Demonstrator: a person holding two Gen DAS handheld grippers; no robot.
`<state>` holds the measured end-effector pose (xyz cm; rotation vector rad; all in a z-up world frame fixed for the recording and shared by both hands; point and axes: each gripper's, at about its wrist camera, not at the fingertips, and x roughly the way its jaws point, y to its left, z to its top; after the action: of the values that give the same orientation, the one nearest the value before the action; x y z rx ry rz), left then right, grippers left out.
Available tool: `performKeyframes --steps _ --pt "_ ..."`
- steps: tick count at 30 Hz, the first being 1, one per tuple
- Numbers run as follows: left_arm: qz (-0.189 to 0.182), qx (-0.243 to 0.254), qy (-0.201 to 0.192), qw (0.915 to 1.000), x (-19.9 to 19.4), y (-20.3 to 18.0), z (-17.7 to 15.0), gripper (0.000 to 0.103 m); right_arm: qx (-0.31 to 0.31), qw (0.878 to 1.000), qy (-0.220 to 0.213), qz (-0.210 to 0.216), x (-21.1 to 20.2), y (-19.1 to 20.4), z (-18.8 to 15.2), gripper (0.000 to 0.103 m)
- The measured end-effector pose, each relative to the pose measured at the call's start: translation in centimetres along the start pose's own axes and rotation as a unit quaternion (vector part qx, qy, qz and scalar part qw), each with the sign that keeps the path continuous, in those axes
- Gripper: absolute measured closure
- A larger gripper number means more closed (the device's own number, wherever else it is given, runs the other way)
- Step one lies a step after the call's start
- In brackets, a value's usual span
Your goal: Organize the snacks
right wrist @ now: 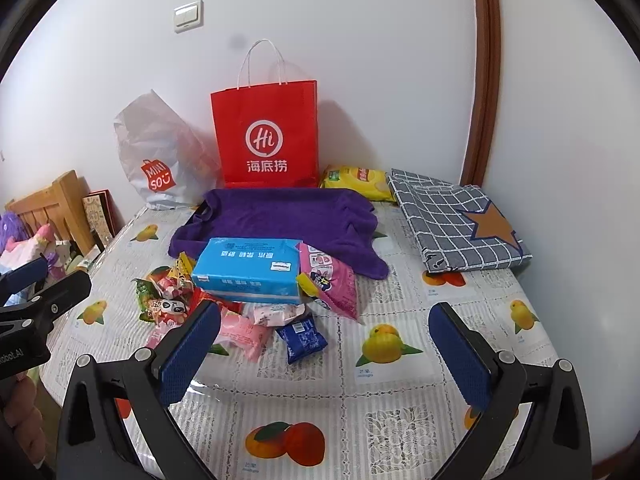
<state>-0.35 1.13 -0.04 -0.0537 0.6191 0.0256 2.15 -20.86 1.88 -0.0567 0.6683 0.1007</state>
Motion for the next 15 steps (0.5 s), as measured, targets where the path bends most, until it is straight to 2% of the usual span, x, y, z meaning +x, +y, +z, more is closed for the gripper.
performKeyframes --steps 15 --pt "0.006 0.004 -0.003 1.0000 -0.26 0.25 -0.05 0.000 -0.006 1.000 -0.003 -0.001 -0.10 0.45 -0.01 0.001"
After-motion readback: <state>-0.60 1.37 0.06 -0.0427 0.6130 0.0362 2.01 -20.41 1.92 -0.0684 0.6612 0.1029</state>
